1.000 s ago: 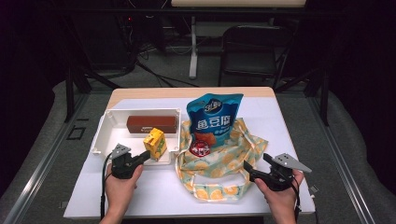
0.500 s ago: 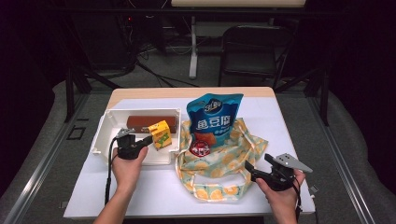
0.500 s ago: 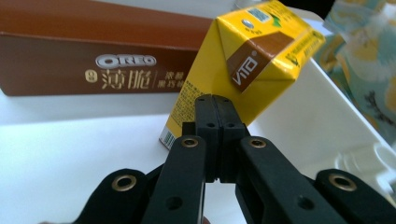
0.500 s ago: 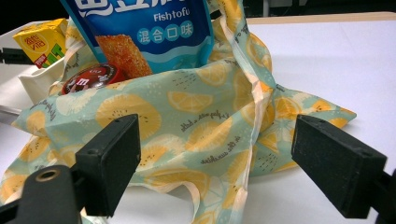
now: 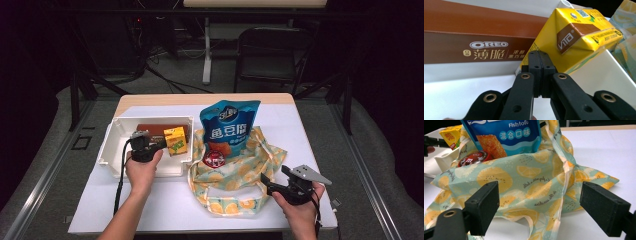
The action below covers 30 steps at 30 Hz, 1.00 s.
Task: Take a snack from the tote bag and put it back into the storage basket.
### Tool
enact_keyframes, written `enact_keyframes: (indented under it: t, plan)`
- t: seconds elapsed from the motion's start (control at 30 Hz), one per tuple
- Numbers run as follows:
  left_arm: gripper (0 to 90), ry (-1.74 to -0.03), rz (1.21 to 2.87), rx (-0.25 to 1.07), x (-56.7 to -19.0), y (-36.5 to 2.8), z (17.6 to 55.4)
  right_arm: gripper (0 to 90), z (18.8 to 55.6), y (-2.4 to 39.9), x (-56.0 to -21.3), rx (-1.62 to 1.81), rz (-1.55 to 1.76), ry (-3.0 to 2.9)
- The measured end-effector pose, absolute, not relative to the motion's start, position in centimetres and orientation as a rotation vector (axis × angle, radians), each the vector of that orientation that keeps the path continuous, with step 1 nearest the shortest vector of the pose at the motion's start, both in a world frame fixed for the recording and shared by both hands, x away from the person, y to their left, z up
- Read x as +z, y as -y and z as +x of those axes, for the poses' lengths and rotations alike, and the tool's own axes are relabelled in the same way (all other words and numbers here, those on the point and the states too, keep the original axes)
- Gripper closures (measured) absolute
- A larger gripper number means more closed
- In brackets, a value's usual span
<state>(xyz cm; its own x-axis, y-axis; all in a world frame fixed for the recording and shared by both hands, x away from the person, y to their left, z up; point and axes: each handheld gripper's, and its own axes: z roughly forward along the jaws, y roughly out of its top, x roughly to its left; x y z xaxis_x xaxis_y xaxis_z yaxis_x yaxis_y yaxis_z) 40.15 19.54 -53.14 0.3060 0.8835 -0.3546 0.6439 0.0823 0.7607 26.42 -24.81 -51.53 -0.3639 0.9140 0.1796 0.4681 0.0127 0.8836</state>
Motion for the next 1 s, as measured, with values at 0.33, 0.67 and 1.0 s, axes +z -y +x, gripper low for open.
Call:
enact_keyframes:
  t: [0.33,0.67,1.0]
  plan:
    - [87.9,-1.434,1.608,0.280,-54.0,-19.2,41.0,15.6,26.4,24.6,-51.6,1.317,1.404,-1.853]
    - [89.8,-1.381,1.601,0.303,-53.0,-19.6,38.9,21.2,26.2,24.8,-51.5,1.330,1.396,-1.821]
    - [90.0,-1.389,1.595,0.312,-52.8,-18.6,40.4,30.8,26.0,24.5,-51.5,1.349,1.376,-1.829]
